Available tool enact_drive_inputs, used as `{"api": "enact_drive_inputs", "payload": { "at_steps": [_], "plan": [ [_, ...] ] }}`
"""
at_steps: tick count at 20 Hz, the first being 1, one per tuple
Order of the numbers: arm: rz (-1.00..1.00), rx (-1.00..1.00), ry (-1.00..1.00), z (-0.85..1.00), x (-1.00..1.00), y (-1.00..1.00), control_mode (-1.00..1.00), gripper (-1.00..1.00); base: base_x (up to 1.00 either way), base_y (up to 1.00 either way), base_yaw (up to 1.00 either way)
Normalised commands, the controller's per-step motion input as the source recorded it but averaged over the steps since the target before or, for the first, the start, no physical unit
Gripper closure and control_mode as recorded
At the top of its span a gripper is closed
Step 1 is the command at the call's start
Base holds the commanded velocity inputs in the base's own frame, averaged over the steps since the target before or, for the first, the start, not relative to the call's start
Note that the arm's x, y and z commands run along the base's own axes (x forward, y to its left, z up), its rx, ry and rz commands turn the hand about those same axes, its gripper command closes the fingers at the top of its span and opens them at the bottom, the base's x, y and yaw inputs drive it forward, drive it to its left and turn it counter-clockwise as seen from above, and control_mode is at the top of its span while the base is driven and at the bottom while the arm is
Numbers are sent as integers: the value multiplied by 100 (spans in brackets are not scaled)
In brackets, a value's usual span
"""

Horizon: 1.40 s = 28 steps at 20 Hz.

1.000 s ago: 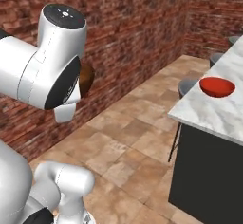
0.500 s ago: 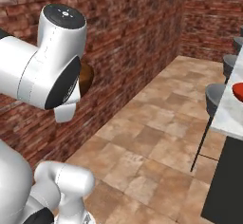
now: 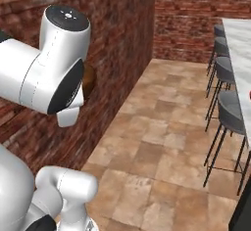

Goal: Pick up the bowls from the cabinet and place each bowl in front of a stool on the dining counter.

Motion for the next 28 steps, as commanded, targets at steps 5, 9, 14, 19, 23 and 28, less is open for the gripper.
{"api": "enact_drive_inputs", "payload": {
  "at_steps": [5,9,14,19,23,28],
  "plan": [
    [0,0,0,0,0,0,100,100,100,75,-57],
    [0,0,0,0,0,0,100,100,100,72,-55],
    [0,0,0,0,0,0,100,100,100,84,-39],
    [0,0,0,0,0,0,100,100,100,76,-35],
    [0,0,0,0,0,0,100,100,100,10,-10],
    [0,0,0,0,0,0,100,100,100,0,1]
  ]
}}
